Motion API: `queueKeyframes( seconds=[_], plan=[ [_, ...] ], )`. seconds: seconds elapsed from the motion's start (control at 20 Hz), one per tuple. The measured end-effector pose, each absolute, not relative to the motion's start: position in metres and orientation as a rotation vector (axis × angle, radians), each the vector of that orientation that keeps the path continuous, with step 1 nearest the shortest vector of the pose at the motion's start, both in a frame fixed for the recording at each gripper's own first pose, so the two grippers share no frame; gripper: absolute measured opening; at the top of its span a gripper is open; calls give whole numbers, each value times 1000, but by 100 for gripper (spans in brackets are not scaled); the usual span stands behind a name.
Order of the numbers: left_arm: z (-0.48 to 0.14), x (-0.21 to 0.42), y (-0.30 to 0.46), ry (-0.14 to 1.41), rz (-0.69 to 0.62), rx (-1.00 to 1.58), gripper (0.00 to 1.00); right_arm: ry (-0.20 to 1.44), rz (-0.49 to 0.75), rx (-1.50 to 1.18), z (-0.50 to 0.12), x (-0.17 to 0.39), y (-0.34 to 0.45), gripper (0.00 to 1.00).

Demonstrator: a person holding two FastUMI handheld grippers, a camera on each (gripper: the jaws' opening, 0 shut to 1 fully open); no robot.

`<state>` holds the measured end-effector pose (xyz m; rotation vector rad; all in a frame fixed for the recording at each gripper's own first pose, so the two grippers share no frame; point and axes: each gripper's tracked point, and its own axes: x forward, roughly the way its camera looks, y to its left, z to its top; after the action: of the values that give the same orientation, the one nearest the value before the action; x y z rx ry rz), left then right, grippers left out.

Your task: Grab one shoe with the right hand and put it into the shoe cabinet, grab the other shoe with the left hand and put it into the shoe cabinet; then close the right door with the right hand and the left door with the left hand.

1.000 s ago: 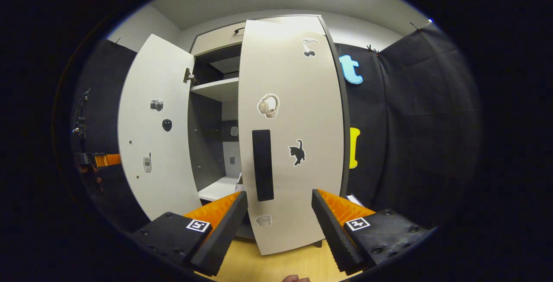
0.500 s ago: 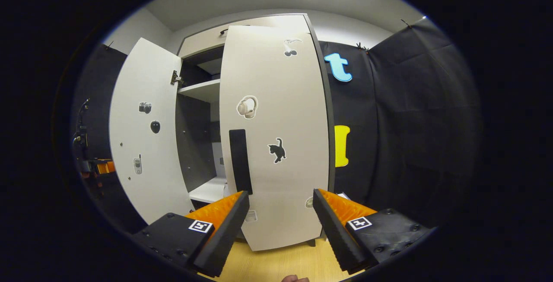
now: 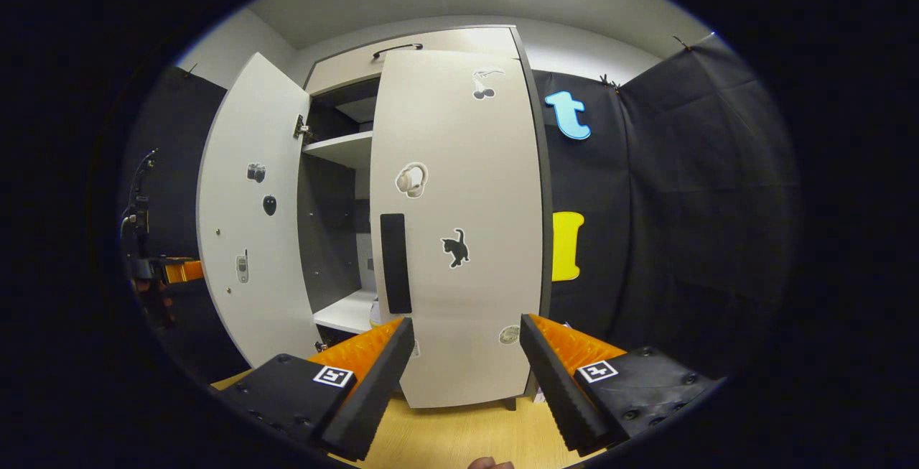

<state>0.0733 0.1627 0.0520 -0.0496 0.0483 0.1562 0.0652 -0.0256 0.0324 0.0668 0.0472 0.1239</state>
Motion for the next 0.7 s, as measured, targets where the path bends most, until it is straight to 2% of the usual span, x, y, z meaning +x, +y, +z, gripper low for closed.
queueKeyframes(
  seconds=[0.7],
  plan=[
    [59,96,33,27,-4,-69,93,58,159,79,35,49,-49,97]
  ],
)
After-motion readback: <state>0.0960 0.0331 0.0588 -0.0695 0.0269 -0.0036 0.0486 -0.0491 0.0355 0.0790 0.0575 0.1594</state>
